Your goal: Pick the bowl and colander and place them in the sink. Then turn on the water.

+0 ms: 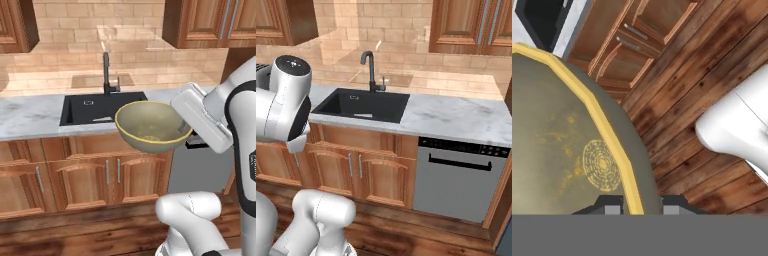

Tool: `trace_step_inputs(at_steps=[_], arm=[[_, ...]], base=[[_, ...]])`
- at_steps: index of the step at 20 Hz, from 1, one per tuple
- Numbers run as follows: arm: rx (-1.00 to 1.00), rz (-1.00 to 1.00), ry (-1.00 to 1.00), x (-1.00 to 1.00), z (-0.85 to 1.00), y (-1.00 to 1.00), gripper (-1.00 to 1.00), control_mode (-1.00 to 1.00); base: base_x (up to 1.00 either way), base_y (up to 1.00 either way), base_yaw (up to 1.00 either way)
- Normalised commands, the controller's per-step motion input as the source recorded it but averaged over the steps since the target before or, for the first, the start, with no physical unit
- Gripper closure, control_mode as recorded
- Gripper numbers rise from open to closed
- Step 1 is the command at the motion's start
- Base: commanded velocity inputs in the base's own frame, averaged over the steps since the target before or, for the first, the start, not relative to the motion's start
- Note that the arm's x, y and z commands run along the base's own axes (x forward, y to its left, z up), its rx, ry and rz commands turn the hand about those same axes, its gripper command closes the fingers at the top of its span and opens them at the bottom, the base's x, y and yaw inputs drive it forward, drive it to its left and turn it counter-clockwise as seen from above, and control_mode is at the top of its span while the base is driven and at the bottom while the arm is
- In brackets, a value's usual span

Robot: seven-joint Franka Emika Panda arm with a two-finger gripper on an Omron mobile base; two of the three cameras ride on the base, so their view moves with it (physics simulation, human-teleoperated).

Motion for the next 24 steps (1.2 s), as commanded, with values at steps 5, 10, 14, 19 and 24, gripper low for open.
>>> trace_step_inputs(at_steps=[5, 10, 14, 19, 24], arm=[[0.0, 0.0, 0.0, 0.0, 0.0, 0.0, 1.0, 1.0], [0.0, 0.0, 0.0, 0.0, 0.0, 0.0, 1.0, 1.0], [0.0, 0.0, 0.0, 0.0, 0.0, 0.0, 1.0, 1.0], [0.0, 0.0, 0.0, 0.0, 0.0, 0.0, 1.0, 1.0], [0.0, 0.0, 0.0, 0.0, 0.0, 0.0, 1.0, 1.0]], base=[[0.55, 0.39, -0.15], [0.36, 0.5, -0.16], [0.31, 0.47, -0.15], [0.49, 0.28, -0.11], [0.5, 0.0, -0.01]])
